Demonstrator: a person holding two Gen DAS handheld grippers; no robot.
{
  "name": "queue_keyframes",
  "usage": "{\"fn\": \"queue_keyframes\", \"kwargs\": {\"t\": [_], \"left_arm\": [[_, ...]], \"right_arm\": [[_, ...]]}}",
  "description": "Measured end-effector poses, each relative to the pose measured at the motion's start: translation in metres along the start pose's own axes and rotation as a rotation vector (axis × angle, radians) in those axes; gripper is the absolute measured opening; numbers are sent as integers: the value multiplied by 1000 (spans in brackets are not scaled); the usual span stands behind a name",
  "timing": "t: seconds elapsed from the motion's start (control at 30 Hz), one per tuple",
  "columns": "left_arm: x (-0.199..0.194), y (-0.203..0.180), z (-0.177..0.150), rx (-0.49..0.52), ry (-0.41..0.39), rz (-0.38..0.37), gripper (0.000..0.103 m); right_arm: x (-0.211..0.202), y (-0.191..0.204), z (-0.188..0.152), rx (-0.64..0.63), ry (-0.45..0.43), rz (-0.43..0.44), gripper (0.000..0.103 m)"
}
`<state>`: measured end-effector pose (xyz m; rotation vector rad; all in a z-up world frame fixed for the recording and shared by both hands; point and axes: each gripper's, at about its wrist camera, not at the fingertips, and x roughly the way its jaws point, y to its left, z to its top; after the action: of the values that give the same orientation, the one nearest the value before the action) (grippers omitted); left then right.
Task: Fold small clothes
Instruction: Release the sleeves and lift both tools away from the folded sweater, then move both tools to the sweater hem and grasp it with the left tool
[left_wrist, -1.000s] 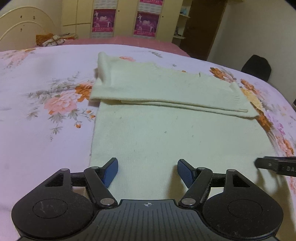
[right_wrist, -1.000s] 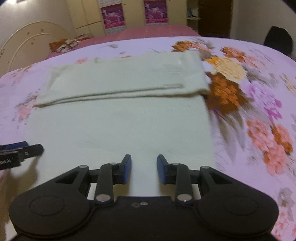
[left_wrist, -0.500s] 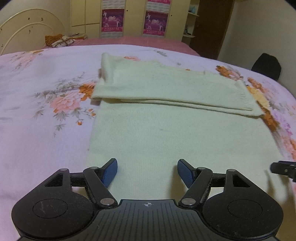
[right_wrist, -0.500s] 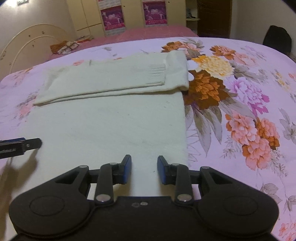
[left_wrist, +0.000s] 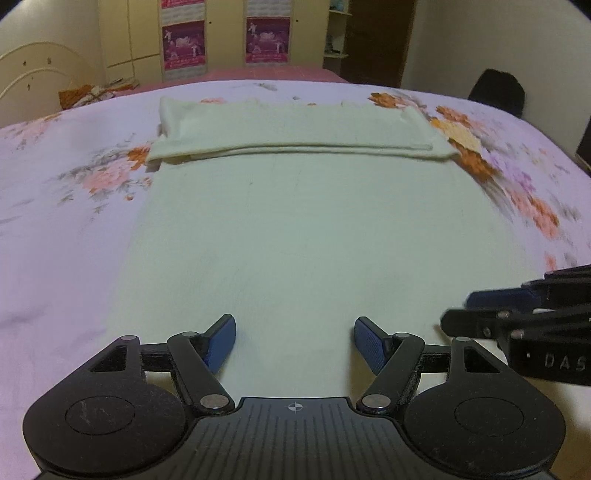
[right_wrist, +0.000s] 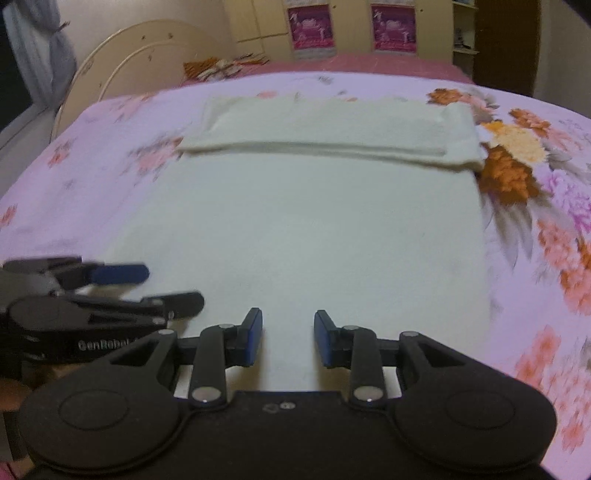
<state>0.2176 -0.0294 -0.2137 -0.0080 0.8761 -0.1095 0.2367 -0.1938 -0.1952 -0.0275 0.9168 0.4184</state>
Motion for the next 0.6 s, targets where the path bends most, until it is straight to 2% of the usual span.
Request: {"fn": "queue_keyframes", "kwargs": {"t": [0.2,0.43,0.6], "left_arm": [[-12,20,-16,16,-8,-29,71],[-34,36,-36,13,12,-41,71],[-53,38,-42,13,28,-55,71]], "right_arm": [[-6,7,-24,-23,9,-98,31],[-26,-2,-43,52,23,-223,31],[-48,8,-52,114,-9,-216,34]]}}
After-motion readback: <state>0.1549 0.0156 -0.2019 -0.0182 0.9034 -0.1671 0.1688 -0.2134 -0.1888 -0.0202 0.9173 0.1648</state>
